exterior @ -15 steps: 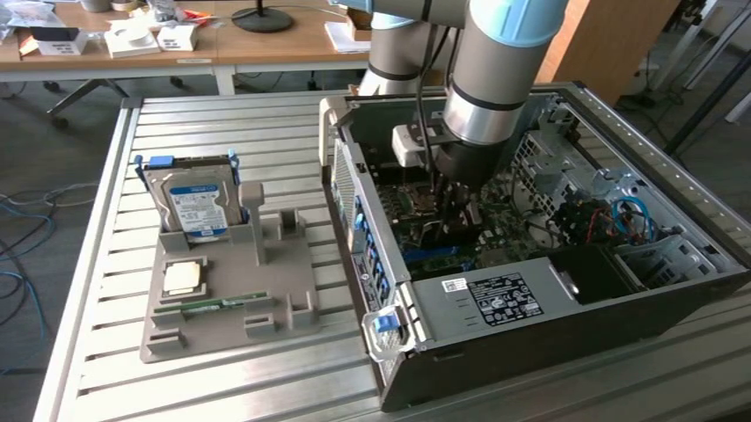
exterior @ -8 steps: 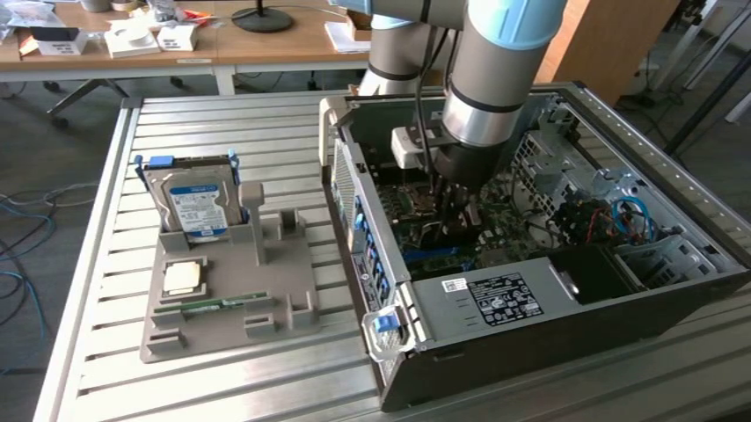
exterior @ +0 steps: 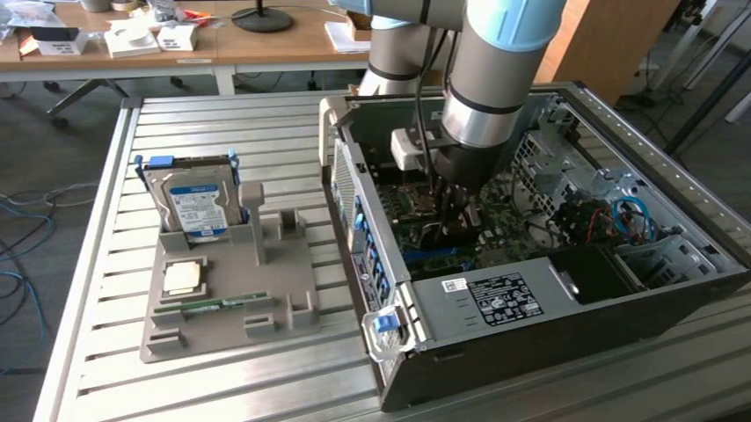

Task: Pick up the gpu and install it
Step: 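Insert the gpu into the slot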

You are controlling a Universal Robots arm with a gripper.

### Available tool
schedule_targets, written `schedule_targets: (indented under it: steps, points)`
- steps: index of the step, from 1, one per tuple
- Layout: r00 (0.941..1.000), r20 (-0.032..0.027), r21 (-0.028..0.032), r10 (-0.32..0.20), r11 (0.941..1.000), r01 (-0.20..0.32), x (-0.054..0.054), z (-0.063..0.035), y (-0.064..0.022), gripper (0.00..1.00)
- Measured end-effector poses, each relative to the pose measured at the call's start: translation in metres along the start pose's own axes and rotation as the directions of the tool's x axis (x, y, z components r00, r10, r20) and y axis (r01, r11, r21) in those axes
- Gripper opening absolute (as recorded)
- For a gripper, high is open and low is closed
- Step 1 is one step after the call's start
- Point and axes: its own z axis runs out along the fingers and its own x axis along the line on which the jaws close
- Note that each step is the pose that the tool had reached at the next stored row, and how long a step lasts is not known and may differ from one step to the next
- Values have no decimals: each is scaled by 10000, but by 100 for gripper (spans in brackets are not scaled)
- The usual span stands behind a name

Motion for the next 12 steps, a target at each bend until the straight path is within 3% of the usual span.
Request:
schedule_targets:
  steps: [12]
  points:
    - [9996,8,7,-279,9996,279,0,6,0,26]
